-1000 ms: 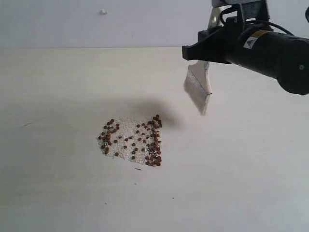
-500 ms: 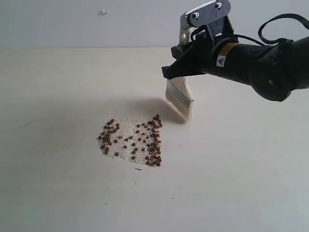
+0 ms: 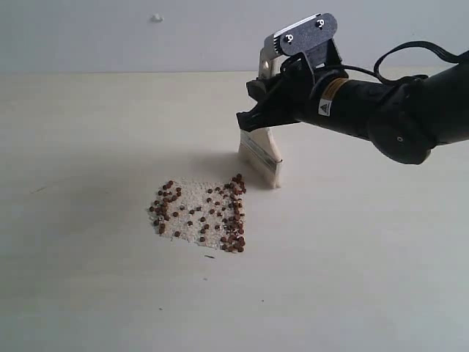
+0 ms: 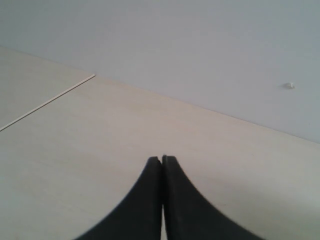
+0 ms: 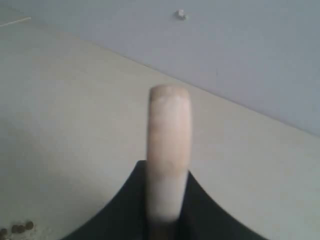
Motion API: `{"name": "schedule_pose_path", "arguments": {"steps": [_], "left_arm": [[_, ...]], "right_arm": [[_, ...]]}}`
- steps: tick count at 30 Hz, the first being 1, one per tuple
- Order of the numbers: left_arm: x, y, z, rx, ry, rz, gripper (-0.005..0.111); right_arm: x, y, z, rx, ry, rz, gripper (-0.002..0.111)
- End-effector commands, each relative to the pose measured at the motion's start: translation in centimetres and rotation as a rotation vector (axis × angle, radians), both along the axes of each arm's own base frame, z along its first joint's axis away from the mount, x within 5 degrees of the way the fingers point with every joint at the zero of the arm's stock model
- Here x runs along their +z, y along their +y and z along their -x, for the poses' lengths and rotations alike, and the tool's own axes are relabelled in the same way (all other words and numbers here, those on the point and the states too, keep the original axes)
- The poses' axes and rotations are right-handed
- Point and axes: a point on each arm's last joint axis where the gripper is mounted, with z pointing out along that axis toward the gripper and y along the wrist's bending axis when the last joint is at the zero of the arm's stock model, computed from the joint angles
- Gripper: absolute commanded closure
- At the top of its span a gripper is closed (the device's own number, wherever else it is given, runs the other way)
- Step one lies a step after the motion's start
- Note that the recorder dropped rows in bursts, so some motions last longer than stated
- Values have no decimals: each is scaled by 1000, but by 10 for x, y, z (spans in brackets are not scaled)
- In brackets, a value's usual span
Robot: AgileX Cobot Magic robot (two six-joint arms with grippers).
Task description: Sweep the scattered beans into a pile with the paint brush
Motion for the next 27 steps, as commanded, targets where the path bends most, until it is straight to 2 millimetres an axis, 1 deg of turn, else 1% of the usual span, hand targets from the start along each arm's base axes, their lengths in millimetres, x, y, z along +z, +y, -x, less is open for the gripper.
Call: {"name": "schedule_pose_path", "arguments": {"steps": [1,8,14,27], "left_arm": [[-1,1,1,6,-1,3,107],[-1,1,1,6,-1,3,107],[-1,1,1,6,-1,3,107],[-1,1,1,6,-1,3,107]], "right_arm": [[-4,2,1,30,40,-13,108],[-3,3,1,11,86,-80,108],[-3,8,6,73,129,-132,108],[0,16,13,150,182,-218,108]]}}
